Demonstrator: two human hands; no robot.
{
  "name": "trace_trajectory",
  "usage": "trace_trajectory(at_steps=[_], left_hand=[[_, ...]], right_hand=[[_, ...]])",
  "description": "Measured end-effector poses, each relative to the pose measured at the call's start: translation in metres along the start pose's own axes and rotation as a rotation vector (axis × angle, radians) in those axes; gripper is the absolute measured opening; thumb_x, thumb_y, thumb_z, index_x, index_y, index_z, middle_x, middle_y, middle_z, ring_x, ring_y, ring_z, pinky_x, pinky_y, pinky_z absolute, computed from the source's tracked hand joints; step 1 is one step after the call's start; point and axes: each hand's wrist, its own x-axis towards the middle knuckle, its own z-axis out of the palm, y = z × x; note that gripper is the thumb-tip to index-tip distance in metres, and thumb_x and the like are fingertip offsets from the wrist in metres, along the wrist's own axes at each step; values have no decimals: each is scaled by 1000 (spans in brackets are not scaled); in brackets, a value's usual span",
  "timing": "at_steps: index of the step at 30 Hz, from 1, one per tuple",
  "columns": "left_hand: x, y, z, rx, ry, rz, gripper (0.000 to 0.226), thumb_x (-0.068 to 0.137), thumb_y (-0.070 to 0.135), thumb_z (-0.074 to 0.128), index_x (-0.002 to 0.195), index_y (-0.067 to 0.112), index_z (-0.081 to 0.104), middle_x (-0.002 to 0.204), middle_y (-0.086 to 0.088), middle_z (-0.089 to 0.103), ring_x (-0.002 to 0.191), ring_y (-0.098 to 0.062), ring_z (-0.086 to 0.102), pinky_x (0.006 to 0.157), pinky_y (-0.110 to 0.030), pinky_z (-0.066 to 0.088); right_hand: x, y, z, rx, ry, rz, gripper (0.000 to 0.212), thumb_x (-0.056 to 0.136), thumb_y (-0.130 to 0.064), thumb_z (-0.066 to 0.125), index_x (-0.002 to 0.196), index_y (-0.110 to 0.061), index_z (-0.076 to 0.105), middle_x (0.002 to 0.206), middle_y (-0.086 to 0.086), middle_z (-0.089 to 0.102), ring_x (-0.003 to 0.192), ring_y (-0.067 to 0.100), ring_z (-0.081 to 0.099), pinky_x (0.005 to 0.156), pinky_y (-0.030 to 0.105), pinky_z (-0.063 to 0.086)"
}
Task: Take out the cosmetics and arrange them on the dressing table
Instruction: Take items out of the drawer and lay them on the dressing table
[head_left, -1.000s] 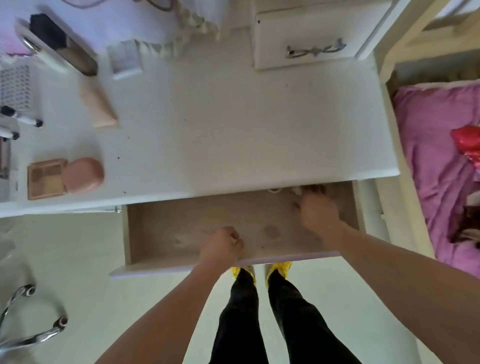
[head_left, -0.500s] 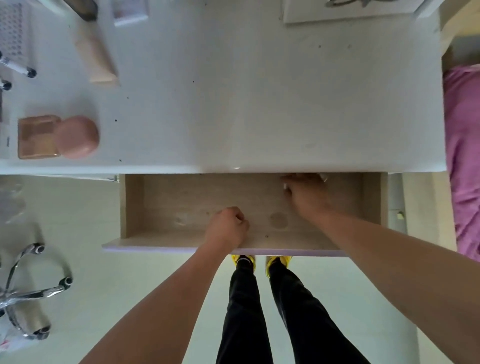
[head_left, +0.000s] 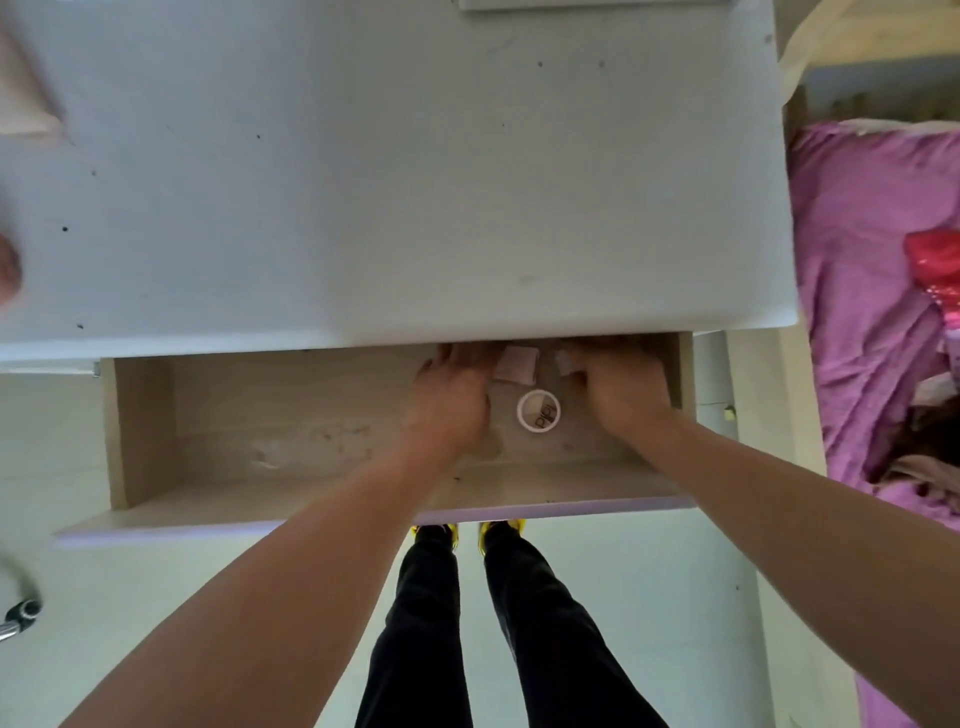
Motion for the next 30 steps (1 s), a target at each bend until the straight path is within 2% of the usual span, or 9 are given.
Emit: trace_trajectory(at_steps=[2,4,7,10,14,17,20,25,30], left_hand=[[13,11,5,39,20,112,66,66,4,69,129,20,60,124,-11,63,107,-39,59,84,-43,51],[20,20,9,90,62,221,45,67,13,63,111,18,71,111,-7,70,95,-35,67,78,-40,54],[22,22,17,104,75,269,28,60,17,73,88,18,74,97,-4,72,84,-31,69,68,-34,54],[19,16,25,133,21,173,52,38,14,92,84,20,67,94,-3,67,86,-30,65,63,-28,51],[11,22,22,39,-82,-25,44,76,22,73,116,14,57,120,-10,52,111,-33,51,78,-37,46],[2,17,20,-9,-194,-66,21,93,23,53,109,14,62,117,-10,54,109,-30,54,81,-36,46],[-19,6,11,-164,-218,-97,22,90,15,52,108,15,66,113,-8,59,105,-30,59,81,-36,48],[-63,-11,-22,-421,-67,-255,19,97,18,44,108,10,57,108,-9,67,93,-34,64,75,-42,52],[-100,-22,-82,-643,187,-381,17,101,23,44,85,22,44,79,8,58,69,-11,54,64,-28,39]], right_hand=[[-8,5,4,43,70,12,18,88,-21,59,102,-27,69,131,2,56,125,31,42,81,36,51],[-15,14,8,75,103,27,14,86,-20,61,94,-27,69,129,-1,54,127,27,37,77,35,50],[-17,21,13,91,108,-12,27,85,-20,63,111,-26,69,130,0,55,128,30,39,77,40,52],[-21,21,20,76,110,-46,42,83,-16,66,123,-26,63,132,3,55,125,32,46,73,42,55],[-26,23,22,71,21,88,41,88,-28,64,127,-23,56,131,9,51,115,33,55,75,38,50],[-32,20,25,64,-60,101,21,94,-34,55,108,-19,62,117,7,61,100,31,63,69,31,43],[-48,17,22,166,-126,81,21,97,-35,50,99,-17,62,108,7,65,94,32,64,70,33,44],[-75,-8,-13,278,-48,58,14,97,-35,49,93,-22,52,86,4,67,82,29,64,63,34,43],[-95,-61,-47,425,-35,-38,26,98,-44,50,108,-22,60,91,1,71,86,23,65,73,36,47]])
